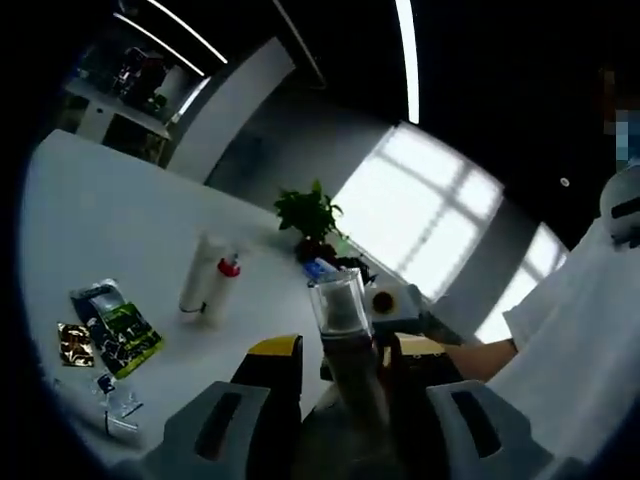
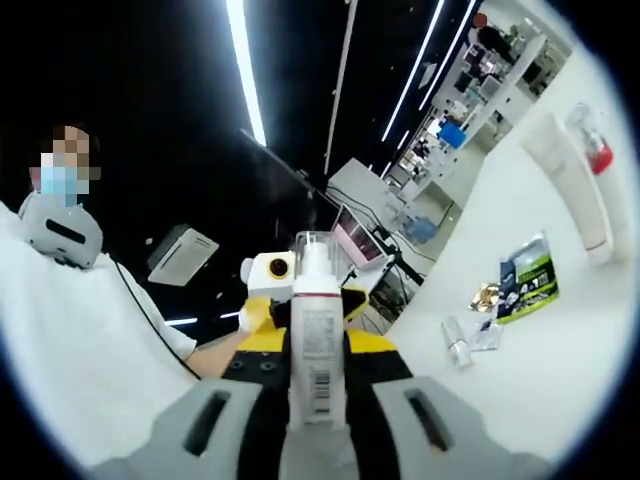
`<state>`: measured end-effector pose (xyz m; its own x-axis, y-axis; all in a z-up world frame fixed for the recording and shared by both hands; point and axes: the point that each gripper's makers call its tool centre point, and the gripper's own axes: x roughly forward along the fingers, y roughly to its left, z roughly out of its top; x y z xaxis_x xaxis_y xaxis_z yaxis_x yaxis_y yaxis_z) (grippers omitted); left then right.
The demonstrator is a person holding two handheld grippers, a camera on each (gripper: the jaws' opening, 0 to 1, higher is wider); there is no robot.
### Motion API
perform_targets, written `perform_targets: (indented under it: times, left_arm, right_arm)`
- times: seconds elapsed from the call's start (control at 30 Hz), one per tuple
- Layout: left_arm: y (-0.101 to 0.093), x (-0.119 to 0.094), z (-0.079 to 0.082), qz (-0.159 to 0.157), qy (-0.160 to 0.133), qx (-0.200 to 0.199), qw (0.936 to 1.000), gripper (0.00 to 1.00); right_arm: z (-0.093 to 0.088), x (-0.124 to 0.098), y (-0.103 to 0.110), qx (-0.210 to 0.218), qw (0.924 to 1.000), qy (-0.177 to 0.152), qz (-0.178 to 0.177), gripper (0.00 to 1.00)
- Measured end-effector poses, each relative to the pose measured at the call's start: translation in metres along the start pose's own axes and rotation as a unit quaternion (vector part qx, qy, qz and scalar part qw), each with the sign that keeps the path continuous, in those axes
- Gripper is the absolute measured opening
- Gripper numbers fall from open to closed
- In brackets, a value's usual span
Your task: Arrange the skincare products in the storage area until every visible bottle or jar stands upright without overlapping.
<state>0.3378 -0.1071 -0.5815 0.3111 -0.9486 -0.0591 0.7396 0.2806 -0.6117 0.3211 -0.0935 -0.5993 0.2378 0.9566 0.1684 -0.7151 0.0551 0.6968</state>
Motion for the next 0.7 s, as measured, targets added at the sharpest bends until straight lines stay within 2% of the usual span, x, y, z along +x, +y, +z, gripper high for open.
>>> perform_targets:
  times: [0.2, 0.37, 0.5, 0.57, 0.7]
  left_arm:
    - [-0.013, 0.007, 0.000, -0.027, 0.008, 0.014, 0.9995, 0.19]
    - [-0.020, 0.012, 0.002, -0.031, 0.016, 0.034, 0.9988, 0.19]
    - [-0.020, 0.016, 0.005, -0.023, 0.023, 0.038, 0.9988, 0.18]
    - [-0.021, 0.019, 0.008, -0.015, 0.021, 0.050, 0.9984, 0.18]
    - [-0.019, 0.024, 0.009, -0.008, 0.033, 0.061, 0.9976, 0.17]
  right_arm:
    - [0.000, -0.005, 0.009, 0.008, 0.9997, 0.005, 0.024, 0.19]
    - [0.004, -0.009, 0.014, -0.005, 0.9995, 0.008, 0.032, 0.20]
    - [0.009, -0.012, 0.013, -0.012, 0.9996, 0.003, 0.027, 0.20]
    - [0.015, -0.014, 0.011, -0.029, 0.9994, -0.009, 0.019, 0.21]
    - [0.018, -0.017, 0.008, -0.052, 0.9986, -0.007, -0.002, 0.21]
